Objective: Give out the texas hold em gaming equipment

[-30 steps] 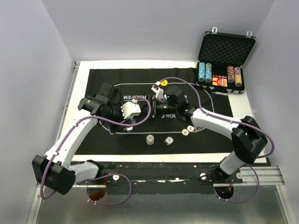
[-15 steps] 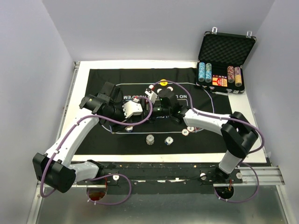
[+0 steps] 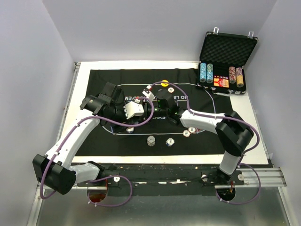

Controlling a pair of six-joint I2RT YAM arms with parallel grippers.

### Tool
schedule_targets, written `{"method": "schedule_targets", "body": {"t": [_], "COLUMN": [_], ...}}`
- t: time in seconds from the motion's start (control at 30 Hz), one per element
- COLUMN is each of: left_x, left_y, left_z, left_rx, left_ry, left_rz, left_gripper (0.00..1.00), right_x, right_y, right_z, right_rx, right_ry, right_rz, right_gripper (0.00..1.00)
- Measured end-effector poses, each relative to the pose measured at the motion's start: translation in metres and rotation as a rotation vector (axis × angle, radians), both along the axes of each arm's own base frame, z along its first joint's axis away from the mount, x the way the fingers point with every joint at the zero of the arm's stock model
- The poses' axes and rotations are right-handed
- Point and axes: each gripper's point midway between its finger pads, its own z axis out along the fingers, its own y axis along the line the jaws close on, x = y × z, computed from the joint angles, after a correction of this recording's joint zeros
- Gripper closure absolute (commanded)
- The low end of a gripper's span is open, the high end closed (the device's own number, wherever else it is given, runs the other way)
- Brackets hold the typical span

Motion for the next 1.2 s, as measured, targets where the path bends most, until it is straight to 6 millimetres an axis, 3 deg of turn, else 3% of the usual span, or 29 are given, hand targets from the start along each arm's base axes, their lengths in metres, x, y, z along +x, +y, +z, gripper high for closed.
{"method": "schedule_targets", "body": {"t": [0.3, 0.57, 0.63, 0.83, 1.07, 1.2], "left_x": [0.001, 0.005, 0.005, 0.01, 0.019, 0.024], "left_y": [0.0, 0.002, 0.003, 0.001, -0.005, -0.003], "left_z": [-0.001, -0.001, -0.001, 0.003, 0.026, 0.054], "left_rx": [0.007, 0.02, 0.025, 0.017, -0.052, -0.133], "left_ry": [-0.001, -0.011, -0.012, -0.029, -0.12, -0.234], "left_rz": [0.005, 0.018, 0.023, 0.04, 0.068, 0.092], "left_gripper": [0.47, 0.46, 0.42, 0.01, 0.01, 0.01], "right_x": [0.001, 0.004, 0.005, 0.007, 0.01, 0.013], "right_y": [0.006, 0.008, 0.008, 0.007, -0.004, -0.013], "right_z": [0.01, 0.006, 0.004, 0.007, 0.002, -0.005], "right_rx": [0.061, 0.064, 0.063, 0.083, 0.125, 0.124], "right_ry": [0.023, 0.045, 0.058, 0.063, 0.105, 0.139], "right_rz": [0.004, -0.001, -0.006, -0.014, -0.034, -0.044], "right_gripper": [0.46, 0.73, 0.75, 0.77, 0.79, 0.79]}}
